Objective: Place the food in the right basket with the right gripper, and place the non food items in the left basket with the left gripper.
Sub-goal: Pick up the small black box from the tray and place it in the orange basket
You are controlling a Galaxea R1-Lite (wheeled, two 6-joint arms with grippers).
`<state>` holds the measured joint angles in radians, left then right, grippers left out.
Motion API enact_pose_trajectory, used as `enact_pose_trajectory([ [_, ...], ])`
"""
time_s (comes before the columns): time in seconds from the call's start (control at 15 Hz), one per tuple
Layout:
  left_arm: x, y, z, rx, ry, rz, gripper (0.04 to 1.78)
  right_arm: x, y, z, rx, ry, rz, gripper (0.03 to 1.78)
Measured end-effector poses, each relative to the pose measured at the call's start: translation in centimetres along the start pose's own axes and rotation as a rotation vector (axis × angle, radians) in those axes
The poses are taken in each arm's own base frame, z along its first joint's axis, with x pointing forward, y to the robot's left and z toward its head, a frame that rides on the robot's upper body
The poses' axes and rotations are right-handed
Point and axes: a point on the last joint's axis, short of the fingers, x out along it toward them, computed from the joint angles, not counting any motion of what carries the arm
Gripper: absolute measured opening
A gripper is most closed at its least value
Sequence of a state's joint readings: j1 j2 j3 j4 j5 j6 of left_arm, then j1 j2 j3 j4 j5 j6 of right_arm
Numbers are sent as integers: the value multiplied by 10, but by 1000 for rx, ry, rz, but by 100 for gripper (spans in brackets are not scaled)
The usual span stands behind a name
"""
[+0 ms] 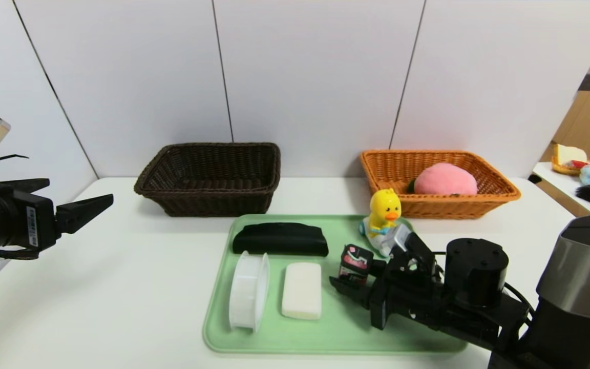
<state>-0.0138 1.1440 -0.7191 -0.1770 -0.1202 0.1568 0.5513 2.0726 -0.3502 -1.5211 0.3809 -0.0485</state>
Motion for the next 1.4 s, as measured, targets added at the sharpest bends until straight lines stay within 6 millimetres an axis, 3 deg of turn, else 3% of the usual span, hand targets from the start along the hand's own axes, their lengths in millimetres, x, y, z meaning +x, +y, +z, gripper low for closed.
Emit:
enact_pose_trajectory([
  [0.13, 0, 0, -1, 0, 1, 0, 169, -1, 0, 1, 0, -2, 0, 75],
  [0.4, 0, 0, -1, -1, 4, -1, 169, -7, 2, 10, -13, -30, -1, 75],
  [0.73, 1, 0, -2, -2, 7, -1, 169, -33, 6, 60, -84, -215, -40, 75],
  [0.93, 0, 1, 1, 2, -6, 2, 169, -56, -24, 111, -146, -366, -180, 75],
  [1.13, 0, 1, 4, 3, -31, 6, 169, -86, -73, 161, -171, -395, -375, 75],
  [1.4, -1, 1, 7, -11, -45, 8, 169, -108, -115, 195, -90, -252, -510, 75],
])
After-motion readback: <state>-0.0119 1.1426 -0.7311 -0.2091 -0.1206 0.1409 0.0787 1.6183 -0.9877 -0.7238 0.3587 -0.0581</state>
